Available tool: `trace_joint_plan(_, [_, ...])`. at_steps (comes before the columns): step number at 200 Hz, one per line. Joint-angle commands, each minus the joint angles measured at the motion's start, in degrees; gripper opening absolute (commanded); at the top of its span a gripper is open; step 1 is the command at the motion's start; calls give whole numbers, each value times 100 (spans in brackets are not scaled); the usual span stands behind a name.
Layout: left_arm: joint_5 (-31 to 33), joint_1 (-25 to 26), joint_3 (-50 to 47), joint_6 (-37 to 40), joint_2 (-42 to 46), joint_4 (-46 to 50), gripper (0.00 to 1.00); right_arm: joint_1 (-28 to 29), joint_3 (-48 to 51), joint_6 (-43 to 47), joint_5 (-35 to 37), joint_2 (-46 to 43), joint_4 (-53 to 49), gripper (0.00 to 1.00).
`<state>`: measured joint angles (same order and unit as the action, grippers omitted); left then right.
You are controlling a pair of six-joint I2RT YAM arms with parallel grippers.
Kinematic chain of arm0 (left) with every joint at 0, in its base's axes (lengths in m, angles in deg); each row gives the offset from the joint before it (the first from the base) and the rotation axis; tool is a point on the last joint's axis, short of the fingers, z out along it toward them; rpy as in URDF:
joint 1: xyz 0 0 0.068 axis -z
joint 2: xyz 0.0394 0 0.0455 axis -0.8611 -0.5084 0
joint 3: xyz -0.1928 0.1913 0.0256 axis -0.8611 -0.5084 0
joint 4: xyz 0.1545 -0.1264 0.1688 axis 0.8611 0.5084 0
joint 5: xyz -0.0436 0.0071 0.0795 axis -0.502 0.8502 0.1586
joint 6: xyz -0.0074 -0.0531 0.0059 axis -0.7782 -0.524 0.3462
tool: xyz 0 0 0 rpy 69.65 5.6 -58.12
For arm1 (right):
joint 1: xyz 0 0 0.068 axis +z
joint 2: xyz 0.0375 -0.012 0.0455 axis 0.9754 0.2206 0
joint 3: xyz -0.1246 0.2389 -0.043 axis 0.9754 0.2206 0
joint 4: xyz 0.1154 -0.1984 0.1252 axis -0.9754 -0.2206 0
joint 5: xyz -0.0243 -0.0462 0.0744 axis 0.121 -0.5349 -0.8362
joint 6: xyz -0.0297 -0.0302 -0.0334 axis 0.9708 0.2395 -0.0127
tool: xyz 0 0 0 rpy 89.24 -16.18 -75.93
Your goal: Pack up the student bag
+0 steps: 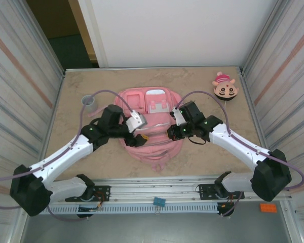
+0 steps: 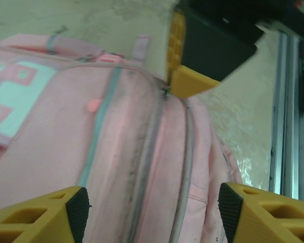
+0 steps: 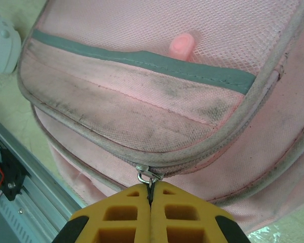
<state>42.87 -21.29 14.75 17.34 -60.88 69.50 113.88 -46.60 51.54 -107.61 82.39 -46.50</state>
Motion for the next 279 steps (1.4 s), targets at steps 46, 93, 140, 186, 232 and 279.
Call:
trace_joint_plan(46, [-67,113,486,1108,-965,-540,68,-83,127,-84,-335,-77,330,0])
trace_joint_plan(93, [-257,431,771,1346,-1436,-454,64,-78,119,-144,-369,-50,411,0])
trace_joint_plan(140, [875,773,919,1264,-1954,-569,40,-94,135,-151,-396,-95,426,0])
trace_joint_plan(186, [1017,773,725,1367,-1739,-642,7,-266,221,-222,-323,-204,406,0])
trace_joint_plan(232, [1002,768,546,1379,-1546,-721,0,-593,511,-451,143,-364,541,0])
trace_joint_plan(279, [866,689,527,1179,-1501,-858,0,-647,497,-444,649,-440,489,0])
